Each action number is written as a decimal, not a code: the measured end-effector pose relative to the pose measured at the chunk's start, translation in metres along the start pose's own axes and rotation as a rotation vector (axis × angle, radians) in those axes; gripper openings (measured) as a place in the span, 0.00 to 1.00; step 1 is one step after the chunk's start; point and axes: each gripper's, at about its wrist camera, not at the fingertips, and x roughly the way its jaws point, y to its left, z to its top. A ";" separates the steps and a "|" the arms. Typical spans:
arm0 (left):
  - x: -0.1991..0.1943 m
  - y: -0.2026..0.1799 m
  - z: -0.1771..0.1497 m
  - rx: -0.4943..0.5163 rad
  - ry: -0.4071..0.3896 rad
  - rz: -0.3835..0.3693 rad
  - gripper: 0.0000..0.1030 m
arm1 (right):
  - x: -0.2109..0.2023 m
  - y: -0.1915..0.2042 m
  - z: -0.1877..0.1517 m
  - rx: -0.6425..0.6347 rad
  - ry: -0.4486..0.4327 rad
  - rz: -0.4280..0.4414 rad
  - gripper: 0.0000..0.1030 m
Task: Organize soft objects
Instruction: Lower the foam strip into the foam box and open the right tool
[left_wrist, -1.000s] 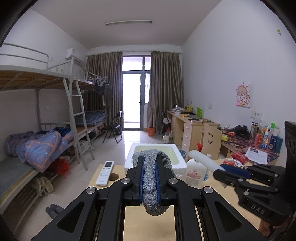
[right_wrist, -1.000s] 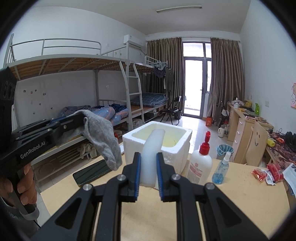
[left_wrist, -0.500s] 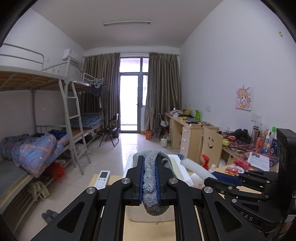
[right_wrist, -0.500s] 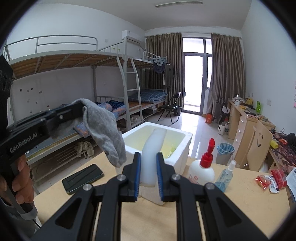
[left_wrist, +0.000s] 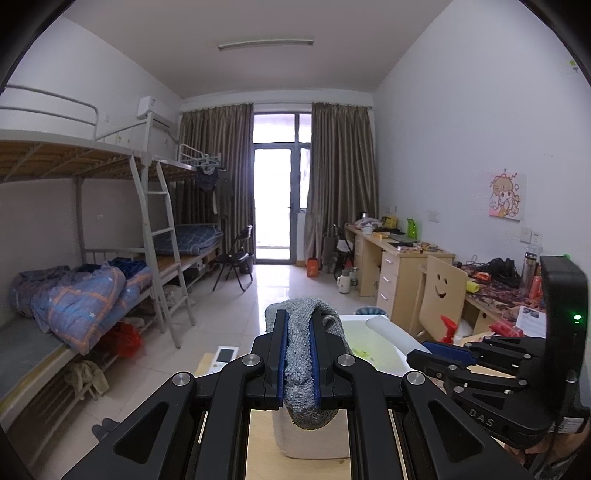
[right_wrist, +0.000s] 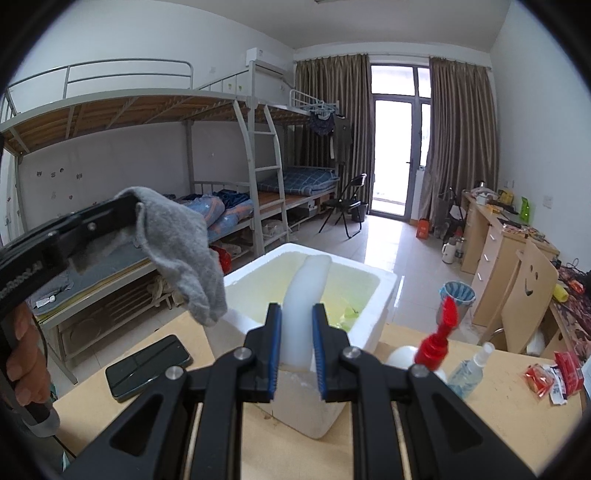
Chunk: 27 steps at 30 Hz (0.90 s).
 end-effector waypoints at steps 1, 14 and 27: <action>0.000 0.001 0.000 0.000 0.000 0.000 0.11 | 0.003 -0.001 0.002 -0.001 0.003 0.002 0.19; 0.003 0.013 0.000 -0.011 0.015 0.048 0.11 | 0.045 0.000 0.009 0.023 0.060 0.035 0.19; 0.001 0.016 0.001 -0.011 0.014 0.075 0.11 | 0.066 -0.003 0.011 0.029 0.106 0.020 0.23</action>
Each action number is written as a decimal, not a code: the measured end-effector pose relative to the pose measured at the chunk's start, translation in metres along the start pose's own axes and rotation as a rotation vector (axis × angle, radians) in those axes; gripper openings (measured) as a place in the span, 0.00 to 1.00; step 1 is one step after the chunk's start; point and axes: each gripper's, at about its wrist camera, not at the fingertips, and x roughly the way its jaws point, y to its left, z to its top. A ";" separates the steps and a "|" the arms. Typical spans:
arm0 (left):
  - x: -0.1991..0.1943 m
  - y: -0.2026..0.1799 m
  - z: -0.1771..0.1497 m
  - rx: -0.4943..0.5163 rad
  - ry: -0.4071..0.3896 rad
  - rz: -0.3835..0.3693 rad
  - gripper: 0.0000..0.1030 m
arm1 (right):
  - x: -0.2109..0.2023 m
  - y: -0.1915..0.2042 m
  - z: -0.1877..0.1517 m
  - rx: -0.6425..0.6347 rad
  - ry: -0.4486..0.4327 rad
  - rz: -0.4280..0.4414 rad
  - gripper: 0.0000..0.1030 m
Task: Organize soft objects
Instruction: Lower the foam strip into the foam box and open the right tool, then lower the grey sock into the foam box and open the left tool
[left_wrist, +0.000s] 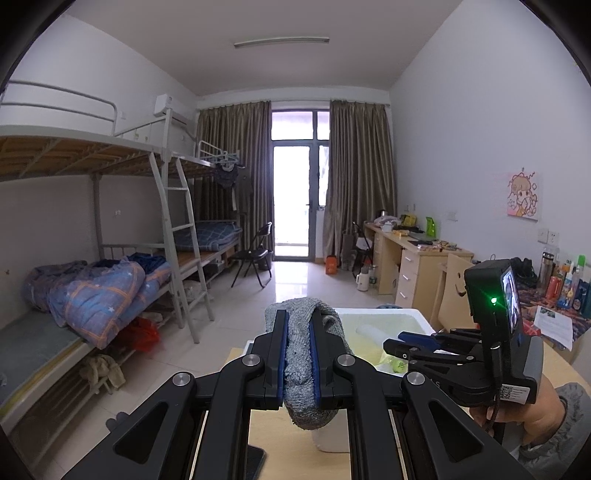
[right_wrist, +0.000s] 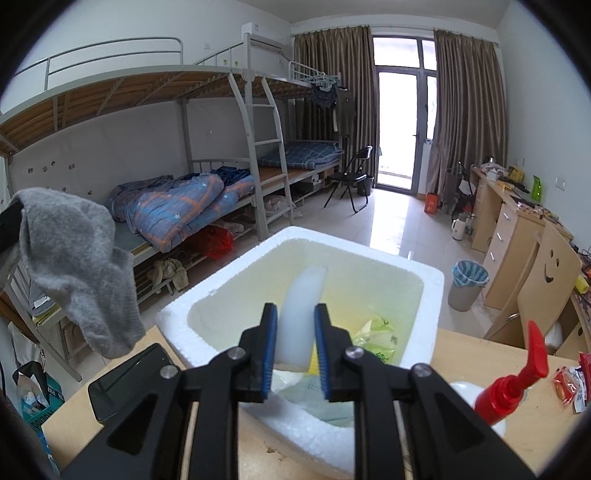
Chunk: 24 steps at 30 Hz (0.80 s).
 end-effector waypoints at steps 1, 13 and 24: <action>0.000 0.000 0.000 -0.001 0.000 0.003 0.11 | 0.001 0.000 0.002 -0.003 -0.001 -0.003 0.24; -0.005 0.001 0.000 -0.009 -0.001 0.020 0.11 | -0.020 0.002 0.007 -0.024 -0.081 -0.013 0.89; -0.003 -0.003 0.007 -0.013 0.012 -0.004 0.11 | -0.056 -0.003 0.004 -0.027 -0.120 0.011 0.93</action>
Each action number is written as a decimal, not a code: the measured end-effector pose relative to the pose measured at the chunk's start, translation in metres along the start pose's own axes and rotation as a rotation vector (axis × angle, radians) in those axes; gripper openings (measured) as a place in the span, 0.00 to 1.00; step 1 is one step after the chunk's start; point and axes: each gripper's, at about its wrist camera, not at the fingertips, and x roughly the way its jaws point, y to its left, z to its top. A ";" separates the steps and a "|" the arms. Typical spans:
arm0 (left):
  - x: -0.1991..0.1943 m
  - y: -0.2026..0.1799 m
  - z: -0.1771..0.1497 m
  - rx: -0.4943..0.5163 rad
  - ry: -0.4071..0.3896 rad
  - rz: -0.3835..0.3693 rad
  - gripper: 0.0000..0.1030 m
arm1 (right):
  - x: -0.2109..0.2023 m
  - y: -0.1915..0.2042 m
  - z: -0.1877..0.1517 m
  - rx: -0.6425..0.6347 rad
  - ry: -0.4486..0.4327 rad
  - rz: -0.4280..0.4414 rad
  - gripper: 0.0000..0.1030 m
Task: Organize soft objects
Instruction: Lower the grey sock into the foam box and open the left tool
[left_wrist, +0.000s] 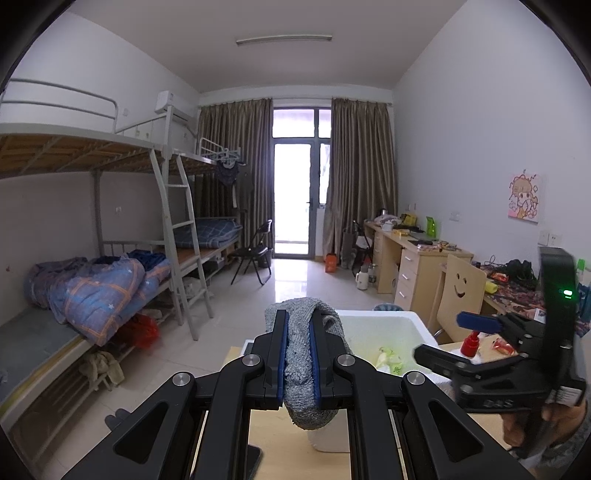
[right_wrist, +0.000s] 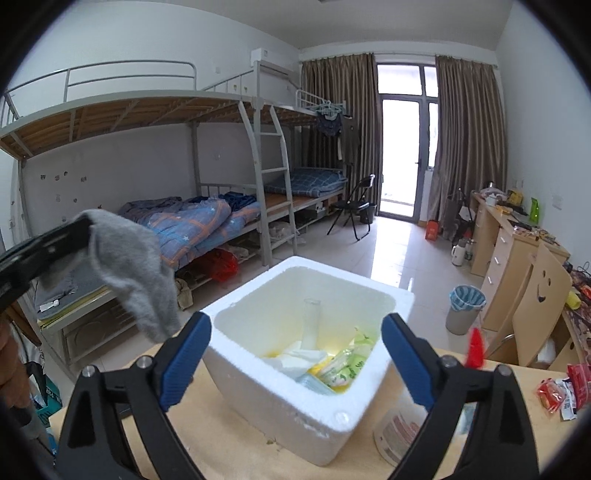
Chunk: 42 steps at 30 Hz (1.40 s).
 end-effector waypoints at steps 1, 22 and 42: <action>0.000 -0.001 0.001 -0.001 -0.002 -0.005 0.11 | -0.005 0.001 -0.002 0.000 -0.008 0.002 0.93; 0.056 -0.052 0.007 0.055 0.037 -0.100 0.11 | -0.070 -0.009 -0.019 -0.012 -0.088 -0.091 0.99; 0.108 -0.075 0.000 0.075 0.134 -0.159 0.18 | -0.106 -0.010 -0.056 0.075 -0.096 -0.122 0.99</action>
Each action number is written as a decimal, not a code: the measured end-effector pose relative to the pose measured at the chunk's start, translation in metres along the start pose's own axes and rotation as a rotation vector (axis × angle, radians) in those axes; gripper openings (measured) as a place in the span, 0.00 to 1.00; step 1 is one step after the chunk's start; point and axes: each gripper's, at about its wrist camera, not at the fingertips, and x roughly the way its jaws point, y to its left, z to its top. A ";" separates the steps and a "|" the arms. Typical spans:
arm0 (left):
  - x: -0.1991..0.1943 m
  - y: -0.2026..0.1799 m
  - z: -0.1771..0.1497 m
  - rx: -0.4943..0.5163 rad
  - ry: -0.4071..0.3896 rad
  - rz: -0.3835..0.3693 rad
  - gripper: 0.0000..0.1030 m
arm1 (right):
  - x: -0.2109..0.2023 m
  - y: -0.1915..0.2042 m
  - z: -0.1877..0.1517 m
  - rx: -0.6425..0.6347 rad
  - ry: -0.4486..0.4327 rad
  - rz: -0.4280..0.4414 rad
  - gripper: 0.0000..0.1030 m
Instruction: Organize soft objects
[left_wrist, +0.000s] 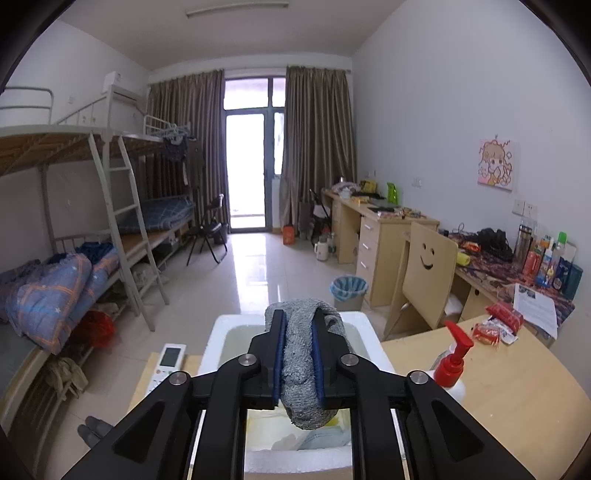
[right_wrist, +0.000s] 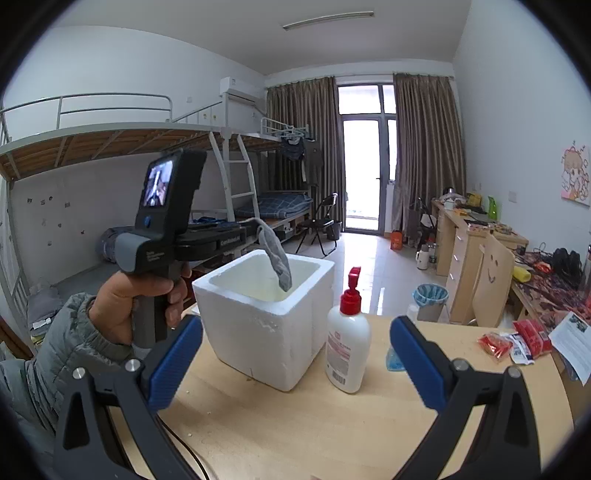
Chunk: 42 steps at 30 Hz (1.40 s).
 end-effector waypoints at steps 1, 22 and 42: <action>0.002 0.000 -0.001 -0.001 0.001 0.002 0.29 | -0.001 -0.001 -0.001 0.004 0.000 -0.001 0.99; -0.031 -0.006 -0.006 -0.016 -0.055 0.012 0.99 | -0.014 -0.015 -0.008 0.050 -0.008 -0.028 0.99; -0.139 -0.022 -0.026 -0.016 -0.114 0.015 0.99 | -0.079 0.005 -0.009 0.032 -0.077 0.000 0.99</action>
